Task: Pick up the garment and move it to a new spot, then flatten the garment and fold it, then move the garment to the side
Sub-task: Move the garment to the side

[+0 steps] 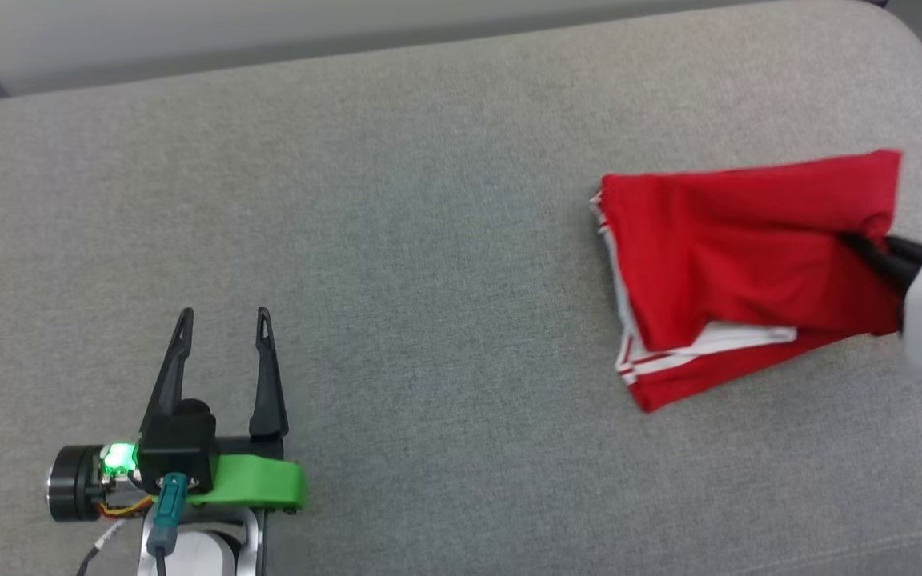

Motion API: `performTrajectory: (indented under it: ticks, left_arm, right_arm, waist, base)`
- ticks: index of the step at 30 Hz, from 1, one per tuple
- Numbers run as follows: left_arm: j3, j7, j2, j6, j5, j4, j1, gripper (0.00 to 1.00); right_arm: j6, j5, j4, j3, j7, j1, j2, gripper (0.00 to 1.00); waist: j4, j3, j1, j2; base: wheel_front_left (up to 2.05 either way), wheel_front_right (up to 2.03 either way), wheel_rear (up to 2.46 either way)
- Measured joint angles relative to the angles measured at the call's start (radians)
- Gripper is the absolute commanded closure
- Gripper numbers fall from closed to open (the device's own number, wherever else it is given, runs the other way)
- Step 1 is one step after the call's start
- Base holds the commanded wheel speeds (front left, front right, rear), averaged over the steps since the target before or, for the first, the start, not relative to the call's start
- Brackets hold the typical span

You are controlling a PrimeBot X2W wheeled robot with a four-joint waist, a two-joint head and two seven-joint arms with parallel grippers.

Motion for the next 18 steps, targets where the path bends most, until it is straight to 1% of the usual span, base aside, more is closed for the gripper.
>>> performTrajectory:
  ticks: [4, 9, 15, 18]
  left_arm:
    - [0.0, 0.0, 0.007, 0.006, 0.008, -0.024, -0.036, 0.0]
    - [-0.002, 0.0, 0.018, 0.019, 0.019, -0.044, -0.062, 0.0]
    - [-0.008, 0.0, 0.039, 0.027, 0.025, -0.073, -0.095, 0.0]
    - [-0.012, 0.0, 0.046, 0.034, 0.026, -0.089, -0.108, 0.0]
  right_arm:
    - [0.0, -0.008, 0.065, -0.045, -0.015, -0.038, -0.032, 1.0]
    - [0.0, -0.022, 0.136, -0.074, -0.024, -0.116, -0.051, 1.0]
    - [0.0, -0.079, 0.267, -0.101, -0.032, -0.216, -0.099, 1.0]
    - [0.0, -0.089, 0.332, -0.113, -0.036, -0.25, -0.109, 1.0]
  waist:
    - [-0.012, 0.055, 0.0, 0.0]
    - [-0.017, 0.13, 0.0, 0.0]
    - [-0.018, 0.212, 0.0001, 0.0]
    - [-0.018, 0.244, 0.0001, 0.0]
  base:
    - [0.0, 0.0, 0.0]
    - [0.0, 0.0, 0.0]
    - [0.0, 0.0, 0.0]
    - [0.0, 0.0, 0.0]
